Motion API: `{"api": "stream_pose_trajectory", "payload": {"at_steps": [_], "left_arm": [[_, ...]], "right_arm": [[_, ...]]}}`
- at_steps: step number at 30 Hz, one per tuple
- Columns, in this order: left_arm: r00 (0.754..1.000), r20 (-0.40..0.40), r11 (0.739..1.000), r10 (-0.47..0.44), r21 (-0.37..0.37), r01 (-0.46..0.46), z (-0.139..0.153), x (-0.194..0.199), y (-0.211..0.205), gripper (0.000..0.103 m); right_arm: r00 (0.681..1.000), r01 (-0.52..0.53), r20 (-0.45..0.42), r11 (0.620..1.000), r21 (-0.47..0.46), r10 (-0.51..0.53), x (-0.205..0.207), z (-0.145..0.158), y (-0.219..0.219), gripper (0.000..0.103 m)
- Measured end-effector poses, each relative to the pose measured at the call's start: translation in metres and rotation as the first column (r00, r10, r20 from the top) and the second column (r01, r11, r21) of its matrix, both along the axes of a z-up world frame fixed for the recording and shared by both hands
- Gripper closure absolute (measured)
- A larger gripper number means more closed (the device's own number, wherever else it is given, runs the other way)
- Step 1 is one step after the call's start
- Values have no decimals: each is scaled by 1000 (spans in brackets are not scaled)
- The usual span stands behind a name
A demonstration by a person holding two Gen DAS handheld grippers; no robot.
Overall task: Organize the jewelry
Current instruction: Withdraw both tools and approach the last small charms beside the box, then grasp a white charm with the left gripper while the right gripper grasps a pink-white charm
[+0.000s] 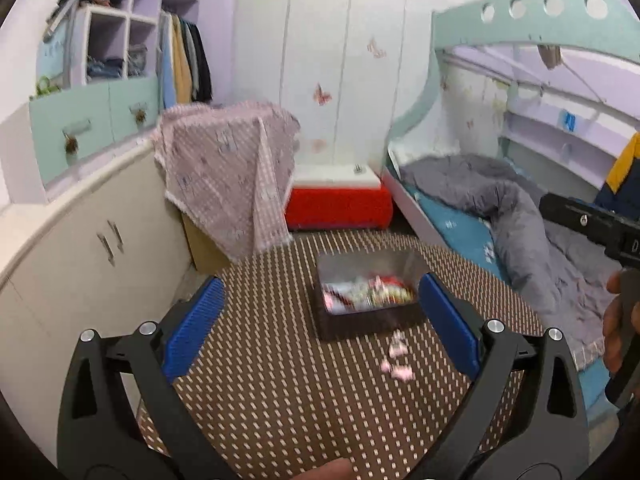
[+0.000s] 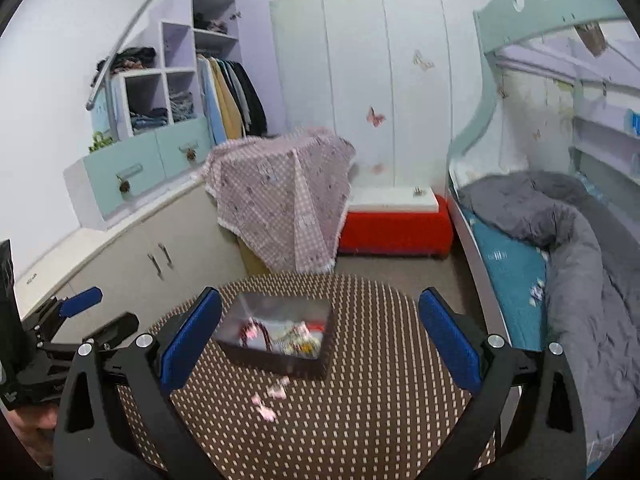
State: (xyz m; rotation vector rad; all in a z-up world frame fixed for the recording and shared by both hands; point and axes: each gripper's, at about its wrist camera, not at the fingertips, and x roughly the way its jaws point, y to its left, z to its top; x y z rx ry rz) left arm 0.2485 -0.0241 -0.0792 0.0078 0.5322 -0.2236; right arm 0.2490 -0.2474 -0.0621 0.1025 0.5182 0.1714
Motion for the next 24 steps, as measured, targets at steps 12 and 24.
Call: {"api": "stream_pose_trajectory", "payload": {"at_steps": [12, 24], "left_arm": [[982, -178, 997, -61, 46, 70, -75, 16, -40, 8], [924, -345, 975, -165, 87, 207, -133, 48, -87, 45]], "right_arm": [[984, 17, -180, 1000, 26, -12, 4, -67, -9, 8], [964, 49, -263, 997, 62, -31, 9, -97, -32, 8]]}}
